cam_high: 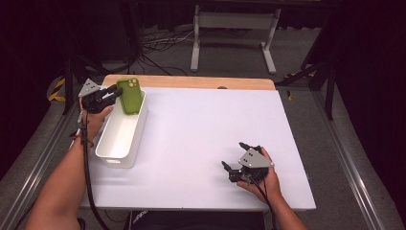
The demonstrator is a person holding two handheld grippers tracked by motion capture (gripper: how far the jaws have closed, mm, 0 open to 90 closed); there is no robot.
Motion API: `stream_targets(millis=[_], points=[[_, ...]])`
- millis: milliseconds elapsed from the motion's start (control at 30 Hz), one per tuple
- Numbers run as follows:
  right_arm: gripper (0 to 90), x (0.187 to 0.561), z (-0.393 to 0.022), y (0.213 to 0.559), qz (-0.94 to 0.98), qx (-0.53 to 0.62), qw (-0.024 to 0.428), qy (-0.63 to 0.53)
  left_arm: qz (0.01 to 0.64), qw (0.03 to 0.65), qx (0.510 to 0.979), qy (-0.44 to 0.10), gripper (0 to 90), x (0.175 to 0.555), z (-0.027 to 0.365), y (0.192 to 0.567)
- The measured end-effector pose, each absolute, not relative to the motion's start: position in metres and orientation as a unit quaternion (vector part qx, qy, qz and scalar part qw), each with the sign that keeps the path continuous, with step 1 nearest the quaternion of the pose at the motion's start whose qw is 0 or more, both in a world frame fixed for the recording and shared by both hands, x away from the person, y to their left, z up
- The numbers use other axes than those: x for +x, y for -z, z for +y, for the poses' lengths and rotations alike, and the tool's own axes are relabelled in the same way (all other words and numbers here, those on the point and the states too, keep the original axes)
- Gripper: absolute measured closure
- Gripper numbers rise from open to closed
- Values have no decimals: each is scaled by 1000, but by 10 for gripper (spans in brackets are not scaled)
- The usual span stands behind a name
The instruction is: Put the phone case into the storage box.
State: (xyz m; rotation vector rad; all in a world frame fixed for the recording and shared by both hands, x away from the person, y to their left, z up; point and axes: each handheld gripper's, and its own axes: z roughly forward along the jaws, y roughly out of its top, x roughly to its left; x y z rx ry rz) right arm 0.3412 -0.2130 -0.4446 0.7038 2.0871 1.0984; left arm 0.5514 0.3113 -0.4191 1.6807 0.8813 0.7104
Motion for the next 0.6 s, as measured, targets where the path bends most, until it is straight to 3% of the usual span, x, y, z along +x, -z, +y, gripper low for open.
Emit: stream_targets(millis=[600], points=[[140,341,-212,443,798,259,337,-427,359,517,710,-315,584,536,308,398]])
